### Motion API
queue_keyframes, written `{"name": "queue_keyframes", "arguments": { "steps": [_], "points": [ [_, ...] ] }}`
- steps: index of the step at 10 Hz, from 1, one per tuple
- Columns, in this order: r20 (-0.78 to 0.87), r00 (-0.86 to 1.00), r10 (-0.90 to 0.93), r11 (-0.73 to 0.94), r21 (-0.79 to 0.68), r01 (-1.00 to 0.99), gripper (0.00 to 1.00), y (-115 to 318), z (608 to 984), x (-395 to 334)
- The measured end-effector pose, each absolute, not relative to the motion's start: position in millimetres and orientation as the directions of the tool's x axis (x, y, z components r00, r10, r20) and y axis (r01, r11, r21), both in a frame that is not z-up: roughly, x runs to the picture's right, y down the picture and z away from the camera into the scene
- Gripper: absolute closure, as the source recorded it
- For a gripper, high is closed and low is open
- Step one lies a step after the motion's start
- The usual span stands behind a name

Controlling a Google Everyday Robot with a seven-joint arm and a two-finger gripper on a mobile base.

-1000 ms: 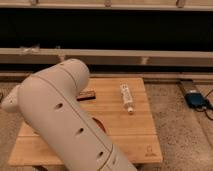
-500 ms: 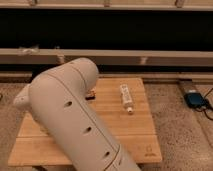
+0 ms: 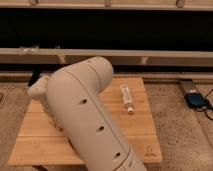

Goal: Wipe the white sponge on the table

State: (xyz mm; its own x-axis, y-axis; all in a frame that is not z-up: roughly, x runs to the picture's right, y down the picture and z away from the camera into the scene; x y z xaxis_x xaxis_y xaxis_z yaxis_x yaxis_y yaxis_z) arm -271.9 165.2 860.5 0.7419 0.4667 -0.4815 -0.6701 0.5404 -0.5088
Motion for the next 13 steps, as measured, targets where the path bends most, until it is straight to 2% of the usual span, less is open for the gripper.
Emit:
{"name": "queue_keyframes", "arguments": {
  "steps": [4,5,7,8,10,12,13],
  "points": [
    [-0.479,0.717,0.506,0.511,-0.503,-0.697,0.85,151,867,-280],
    [-0.474,0.718,0.509,0.511,-0.505,-0.695,0.81,149,867,-289],
    [-0.459,0.732,0.503,0.519,-0.517,-0.681,0.61,146,863,-307],
    [-0.454,0.737,0.502,0.522,-0.52,-0.676,0.53,144,861,-312],
    [-0.431,0.76,0.487,0.547,-0.528,-0.649,0.3,143,853,-330],
    [-0.409,0.78,0.473,0.572,-0.531,-0.625,0.2,142,846,-344],
    [-0.404,0.785,0.47,0.578,-0.531,-0.62,0.2,142,844,-345]
  ]
}}
